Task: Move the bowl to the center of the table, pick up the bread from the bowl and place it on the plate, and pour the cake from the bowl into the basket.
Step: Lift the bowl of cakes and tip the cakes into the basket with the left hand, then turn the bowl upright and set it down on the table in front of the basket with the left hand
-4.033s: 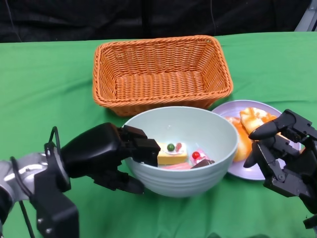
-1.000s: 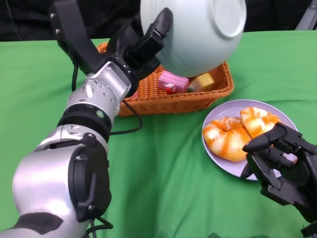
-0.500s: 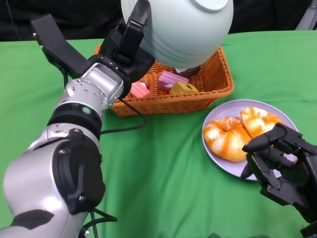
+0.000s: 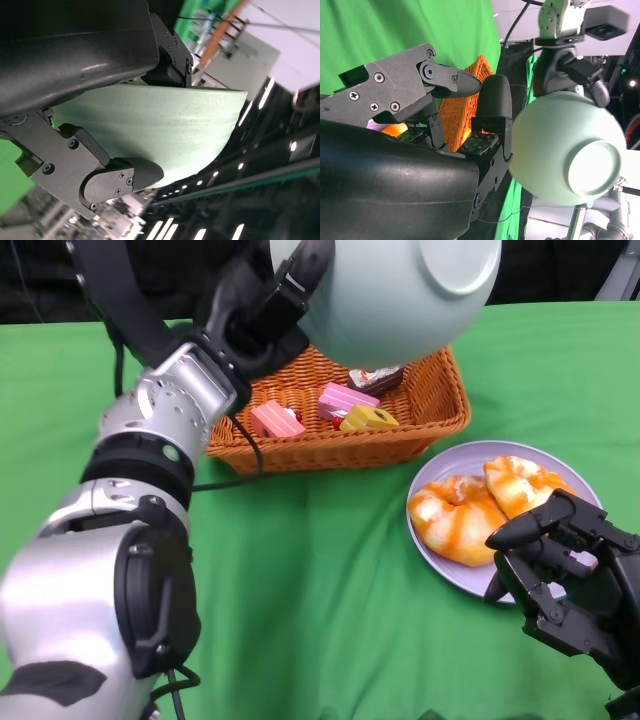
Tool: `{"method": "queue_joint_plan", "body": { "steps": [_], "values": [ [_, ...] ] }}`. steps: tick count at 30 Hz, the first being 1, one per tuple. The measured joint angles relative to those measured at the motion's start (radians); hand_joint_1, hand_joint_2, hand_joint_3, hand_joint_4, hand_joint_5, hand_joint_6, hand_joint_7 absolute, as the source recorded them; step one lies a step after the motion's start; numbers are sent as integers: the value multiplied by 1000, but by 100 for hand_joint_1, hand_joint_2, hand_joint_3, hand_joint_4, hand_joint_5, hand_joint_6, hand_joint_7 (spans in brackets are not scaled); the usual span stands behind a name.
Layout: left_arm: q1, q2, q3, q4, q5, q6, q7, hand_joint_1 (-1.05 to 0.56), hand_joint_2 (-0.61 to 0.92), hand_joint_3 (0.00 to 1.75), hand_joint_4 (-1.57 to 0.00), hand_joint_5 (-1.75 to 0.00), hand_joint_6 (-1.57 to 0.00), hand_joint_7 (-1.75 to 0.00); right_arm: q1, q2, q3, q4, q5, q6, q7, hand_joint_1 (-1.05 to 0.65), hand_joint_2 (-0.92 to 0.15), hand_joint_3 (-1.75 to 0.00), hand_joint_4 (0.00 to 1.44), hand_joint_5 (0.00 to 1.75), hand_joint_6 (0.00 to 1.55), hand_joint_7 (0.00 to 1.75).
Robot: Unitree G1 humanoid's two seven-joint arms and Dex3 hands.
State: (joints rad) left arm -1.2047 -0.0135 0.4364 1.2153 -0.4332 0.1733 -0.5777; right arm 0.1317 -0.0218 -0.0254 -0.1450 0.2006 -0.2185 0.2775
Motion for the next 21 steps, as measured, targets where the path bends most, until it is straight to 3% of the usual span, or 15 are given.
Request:
{"method": "queue_joint_plan", "body": {
  "steps": [5,9,10,14,18,21],
  "values": [
    [2,53,-90,-56,72,-80,-113,-25,49,124,-80,-175,-73,-172,0,1,1,-1,1,0,-2,-10,-74,-69,64,158,64,123],
    [30,107,-178,-163,142,-230,-224,-26,44,129,-83,-175,-67,-172,-1,1,5,-3,0,1,-7,-10,-74,-69,64,158,64,122],
    [44,119,-197,-190,156,-267,-244,-26,47,124,-83,-175,-67,-170,-1,1,5,-4,-1,1,-9,-10,-73,-69,64,157,65,122],
    [170,164,-278,-343,239,-417,-261,-20,50,119,-84,-175,-67,-166,-3,1,6,-8,-3,3,-15,-12,-73,-69,64,158,65,122],
    [331,190,-327,-455,313,-703,-248,-16,52,120,-82,-175,-65,-163,-3,1,3,-12,-3,4,-22,-12,-72,-70,65,156,65,122],
    [392,210,-343,-478,335,-847,-238,-11,53,118,-84,-175,-67,-163,-9,1,-1,-21,-2,6,-26,-13,-73,-70,66,156,65,121]
  ]
}}
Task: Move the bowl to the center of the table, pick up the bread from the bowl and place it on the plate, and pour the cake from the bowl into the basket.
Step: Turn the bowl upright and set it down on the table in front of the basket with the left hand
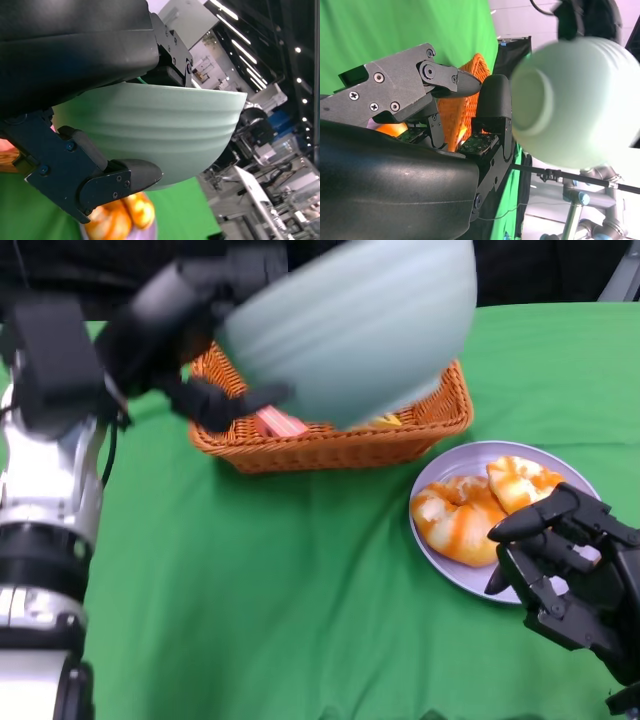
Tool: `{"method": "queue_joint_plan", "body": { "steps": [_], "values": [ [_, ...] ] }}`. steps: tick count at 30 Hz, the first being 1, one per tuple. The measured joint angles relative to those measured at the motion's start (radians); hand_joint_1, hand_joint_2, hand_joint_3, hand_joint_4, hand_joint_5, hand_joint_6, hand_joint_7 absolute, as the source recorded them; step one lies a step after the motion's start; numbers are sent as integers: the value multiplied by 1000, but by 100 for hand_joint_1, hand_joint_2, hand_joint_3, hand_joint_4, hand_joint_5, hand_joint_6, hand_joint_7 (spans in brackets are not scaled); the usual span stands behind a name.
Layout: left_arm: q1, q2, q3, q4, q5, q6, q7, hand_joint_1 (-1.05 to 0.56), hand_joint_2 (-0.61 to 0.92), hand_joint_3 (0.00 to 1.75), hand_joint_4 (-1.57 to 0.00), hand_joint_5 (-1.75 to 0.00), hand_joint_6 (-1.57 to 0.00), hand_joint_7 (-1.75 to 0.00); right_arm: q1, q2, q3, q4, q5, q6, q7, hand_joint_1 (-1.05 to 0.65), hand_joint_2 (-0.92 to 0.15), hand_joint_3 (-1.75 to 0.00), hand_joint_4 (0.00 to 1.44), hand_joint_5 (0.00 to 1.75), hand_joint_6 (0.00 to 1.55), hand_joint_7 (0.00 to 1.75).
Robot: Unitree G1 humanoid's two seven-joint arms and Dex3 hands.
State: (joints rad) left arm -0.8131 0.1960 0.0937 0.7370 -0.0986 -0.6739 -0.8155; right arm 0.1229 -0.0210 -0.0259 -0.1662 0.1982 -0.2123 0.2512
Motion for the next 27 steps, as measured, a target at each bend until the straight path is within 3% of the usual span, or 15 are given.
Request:
{"method": "queue_joint_plan", "body": {
  "steps": [5,14,20,23,27],
  "values": [
    [148,48,-2,-56,63,-364,72,-7,40,135,-82,-173,-77,-150,-4,-1,-9,-11,2,21,-4,-15,-74,-68,67,154,66,119],
    [237,105,48,126,168,-846,244,-10,43,128,-89,-165,-86,-135,-10,-2,-11,-25,25,54,1,-13,-72,-69,67,156,67,119],
    [302,138,112,172,284,-913,326,-8,40,135,-89,-167,-81,-143,-11,-3,-14,-25,29,64,1,-13,-72,-70,67,156,67,118],
    [348,160,127,173,354,-924,370,-5,37,136,-86,-172,-73,-158,-11,-4,-14,-25,30,64,2,-14,-71,-70,67,156,67,119],
    [392,188,150,181,457,-930,453,-4,42,120,-87,-170,-76,-150,-12,-4,-15,-25,41,69,9,-14,-71,-71,67,156,67,119]
  ]
}}
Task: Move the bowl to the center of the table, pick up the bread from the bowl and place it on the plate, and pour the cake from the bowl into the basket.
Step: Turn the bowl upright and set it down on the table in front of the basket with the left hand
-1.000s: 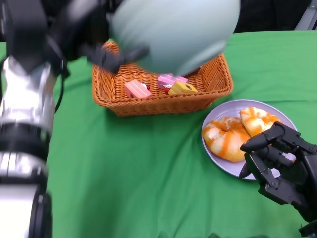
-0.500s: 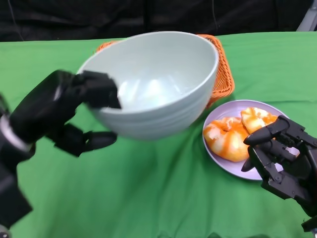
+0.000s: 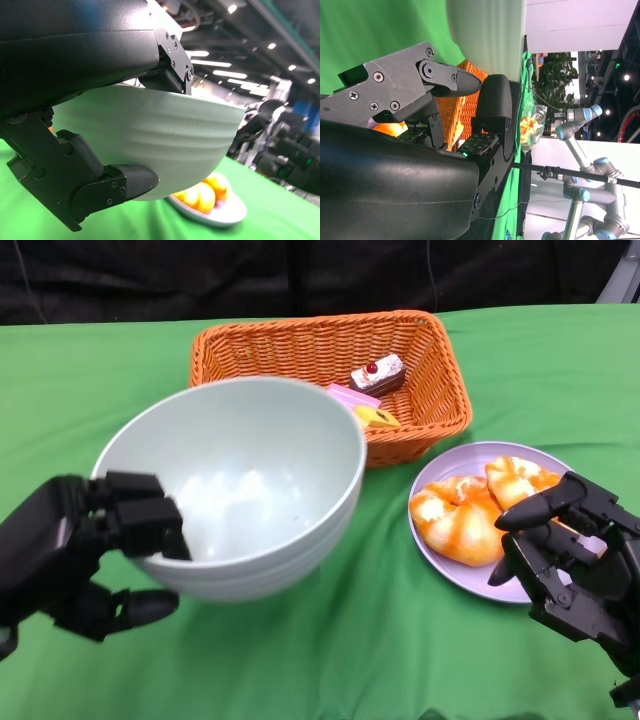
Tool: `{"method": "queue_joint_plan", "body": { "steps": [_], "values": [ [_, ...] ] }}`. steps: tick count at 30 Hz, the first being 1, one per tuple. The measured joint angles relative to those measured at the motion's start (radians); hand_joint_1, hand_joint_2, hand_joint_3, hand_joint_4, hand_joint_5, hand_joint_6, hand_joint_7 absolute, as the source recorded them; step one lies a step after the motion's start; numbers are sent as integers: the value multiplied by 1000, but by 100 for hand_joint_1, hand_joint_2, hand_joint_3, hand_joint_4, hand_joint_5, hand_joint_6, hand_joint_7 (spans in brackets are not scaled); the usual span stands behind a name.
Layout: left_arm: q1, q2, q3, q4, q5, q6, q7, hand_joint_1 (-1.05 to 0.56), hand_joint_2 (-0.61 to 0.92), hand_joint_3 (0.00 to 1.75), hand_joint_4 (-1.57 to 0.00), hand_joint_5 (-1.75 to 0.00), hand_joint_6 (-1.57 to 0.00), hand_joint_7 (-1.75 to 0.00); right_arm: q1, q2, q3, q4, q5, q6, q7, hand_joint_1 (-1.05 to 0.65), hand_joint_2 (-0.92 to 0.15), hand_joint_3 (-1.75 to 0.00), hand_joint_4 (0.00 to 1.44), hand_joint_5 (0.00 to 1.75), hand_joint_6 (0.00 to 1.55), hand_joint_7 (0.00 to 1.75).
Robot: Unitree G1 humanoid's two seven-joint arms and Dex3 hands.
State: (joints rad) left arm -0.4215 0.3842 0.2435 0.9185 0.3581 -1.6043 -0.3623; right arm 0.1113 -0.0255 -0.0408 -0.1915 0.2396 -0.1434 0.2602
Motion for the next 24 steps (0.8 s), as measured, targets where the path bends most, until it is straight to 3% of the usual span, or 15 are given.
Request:
{"method": "queue_joint_plan", "body": {
  "steps": [2,4,6,11,18,21,24],
  "values": [
    [12,6,8,10,67,-1,46,-5,43,116,-86,-172,-76,-150,0,-2,-2,0,3,2,2,-13,-71,-71,67,156,67,119],
    [16,12,15,14,150,-2,102,-10,61,75,-84,-173,-78,-148,-1,-3,-3,0,5,3,2,-14,-71,-70,66,156,67,119],
    [17,19,22,17,243,-2,165,-10,72,52,-84,-173,-82,-139,-4,-4,-6,0,6,3,4,-14,-72,-68,67,155,67,118],
    [17,33,11,18,533,35,400,-11,78,25,-80,-174,-81,-137,-8,-6,-14,1,5,3,4,-15,-75,-65,67,154,67,117],
    [5,104,-244,-35,868,232,911,-9,80,22,-79,-175,-83,-132,-7,-5,-12,1,0,3,4,-14,-76,-62,68,154,68,117],
    [-22,132,-401,-38,978,335,1131,-12,80,16,-78,-175,-69,-153,-7,-5,-12,1,0,3,3,-13,-75,-64,67,154,68,117],
    [-84,159,-579,-19,1050,434,1313,-16,85,13,-75,-175,-62,-160,-6,-5,-12,1,0,3,2,-12,-74,-66,67,155,67,118]
  ]
}}
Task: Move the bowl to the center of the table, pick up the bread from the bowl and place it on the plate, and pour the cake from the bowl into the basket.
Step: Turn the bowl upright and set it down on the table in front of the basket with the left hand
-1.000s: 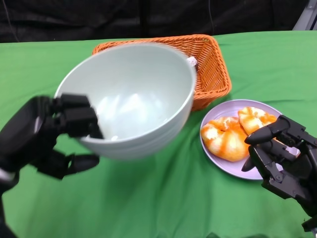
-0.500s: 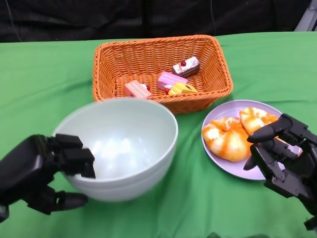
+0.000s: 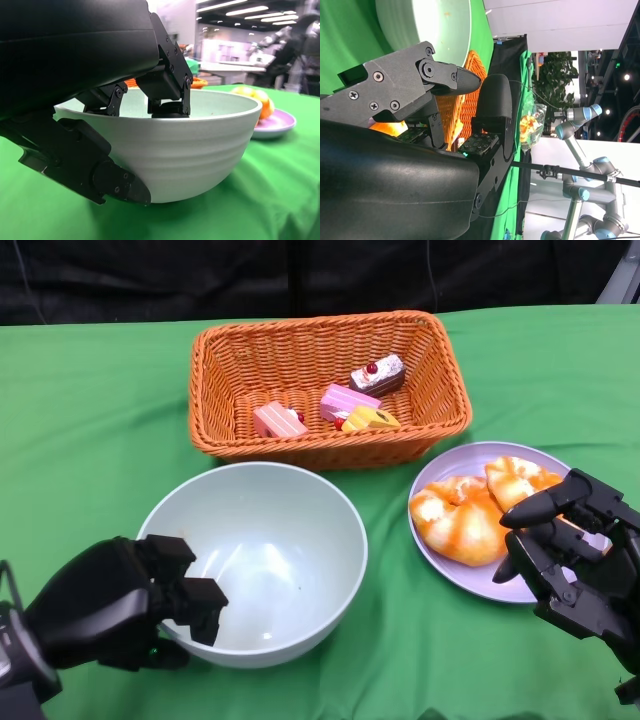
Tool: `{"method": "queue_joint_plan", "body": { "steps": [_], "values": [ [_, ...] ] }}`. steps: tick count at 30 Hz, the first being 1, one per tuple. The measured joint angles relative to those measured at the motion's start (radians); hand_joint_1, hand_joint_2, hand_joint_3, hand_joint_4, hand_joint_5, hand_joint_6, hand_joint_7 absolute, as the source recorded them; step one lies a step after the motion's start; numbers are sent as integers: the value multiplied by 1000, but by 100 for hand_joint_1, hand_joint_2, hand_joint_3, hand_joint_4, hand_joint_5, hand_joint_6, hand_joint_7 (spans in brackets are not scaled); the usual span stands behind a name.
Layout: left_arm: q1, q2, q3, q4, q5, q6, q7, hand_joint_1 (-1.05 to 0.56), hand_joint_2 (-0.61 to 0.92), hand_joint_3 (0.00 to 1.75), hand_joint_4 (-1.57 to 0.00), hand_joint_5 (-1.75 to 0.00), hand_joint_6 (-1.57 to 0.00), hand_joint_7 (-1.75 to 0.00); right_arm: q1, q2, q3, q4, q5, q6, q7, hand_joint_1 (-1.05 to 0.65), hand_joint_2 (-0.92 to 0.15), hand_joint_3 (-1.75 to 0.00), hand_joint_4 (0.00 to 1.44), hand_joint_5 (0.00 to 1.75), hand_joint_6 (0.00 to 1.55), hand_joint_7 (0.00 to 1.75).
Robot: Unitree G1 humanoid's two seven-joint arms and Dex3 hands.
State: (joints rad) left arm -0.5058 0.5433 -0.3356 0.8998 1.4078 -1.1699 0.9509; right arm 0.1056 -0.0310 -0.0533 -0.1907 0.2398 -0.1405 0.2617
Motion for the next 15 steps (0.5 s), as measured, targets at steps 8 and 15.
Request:
{"method": "queue_joint_plan", "body": {
  "steps": [8,15],
  "values": [
    [-97,5,-262,64,-8,123,172,-7,89,13,-77,-175,-59,-170,1,0,-1,0,0,1,-1,-13,-73,-68,66,156,67,118],
    [-123,-2,-344,75,-102,100,157,-20,88,9,-77,-154,-87,-92,3,0,1,0,-12,1,-11,-14,-71,-70,66,156,66,118]
  ]
}}
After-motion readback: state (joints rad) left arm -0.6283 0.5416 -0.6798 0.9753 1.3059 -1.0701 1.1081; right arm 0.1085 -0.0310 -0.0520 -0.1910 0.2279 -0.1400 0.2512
